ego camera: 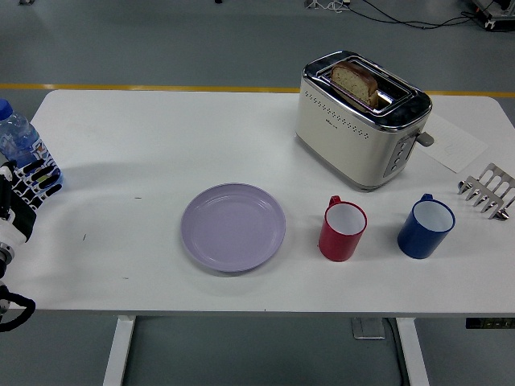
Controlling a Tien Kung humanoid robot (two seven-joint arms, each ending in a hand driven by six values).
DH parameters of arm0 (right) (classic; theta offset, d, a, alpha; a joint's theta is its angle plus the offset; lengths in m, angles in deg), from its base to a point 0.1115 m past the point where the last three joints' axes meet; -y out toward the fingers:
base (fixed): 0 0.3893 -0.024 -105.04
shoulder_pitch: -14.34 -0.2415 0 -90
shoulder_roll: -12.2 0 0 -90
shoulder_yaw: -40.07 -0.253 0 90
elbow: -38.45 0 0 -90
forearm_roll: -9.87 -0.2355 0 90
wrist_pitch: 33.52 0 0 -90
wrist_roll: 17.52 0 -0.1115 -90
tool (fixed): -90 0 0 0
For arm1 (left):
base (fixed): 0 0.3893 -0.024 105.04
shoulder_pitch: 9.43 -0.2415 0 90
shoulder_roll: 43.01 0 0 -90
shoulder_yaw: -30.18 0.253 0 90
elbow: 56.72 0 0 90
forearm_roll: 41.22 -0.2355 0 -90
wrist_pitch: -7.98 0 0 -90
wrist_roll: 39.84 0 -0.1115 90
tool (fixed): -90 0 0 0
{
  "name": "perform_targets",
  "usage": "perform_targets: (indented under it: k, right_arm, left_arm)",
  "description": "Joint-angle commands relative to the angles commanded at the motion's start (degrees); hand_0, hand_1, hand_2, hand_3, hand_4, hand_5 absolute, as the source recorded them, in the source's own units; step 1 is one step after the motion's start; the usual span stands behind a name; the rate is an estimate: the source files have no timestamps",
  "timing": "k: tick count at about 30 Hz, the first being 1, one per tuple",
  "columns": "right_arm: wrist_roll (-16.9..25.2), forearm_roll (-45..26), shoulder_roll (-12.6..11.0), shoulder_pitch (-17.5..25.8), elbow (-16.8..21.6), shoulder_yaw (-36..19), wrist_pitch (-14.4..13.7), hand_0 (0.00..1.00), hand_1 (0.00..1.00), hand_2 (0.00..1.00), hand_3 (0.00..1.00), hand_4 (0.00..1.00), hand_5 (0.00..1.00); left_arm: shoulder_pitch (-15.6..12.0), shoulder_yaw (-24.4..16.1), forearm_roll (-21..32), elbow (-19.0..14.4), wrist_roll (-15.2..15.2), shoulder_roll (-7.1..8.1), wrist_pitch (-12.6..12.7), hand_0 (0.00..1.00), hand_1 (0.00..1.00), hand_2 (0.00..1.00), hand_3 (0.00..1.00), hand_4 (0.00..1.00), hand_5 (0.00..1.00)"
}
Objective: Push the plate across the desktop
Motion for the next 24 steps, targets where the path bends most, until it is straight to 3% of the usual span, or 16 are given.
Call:
perform_targets:
  k: [24]
  right_arm:
    - [-0.3, 0.6, -0.2, 1.1, 0.0, -0.2, -0.4, 0.705, 0.707, 0.712, 0.623, 0.516, 0.228]
  left_arm:
    - [-1.3, 0.9, -1.2, -0.9, -0.1, -0.80, -1.5, 0.662, 0.670, 0.660, 0.610, 0.484, 0.998]
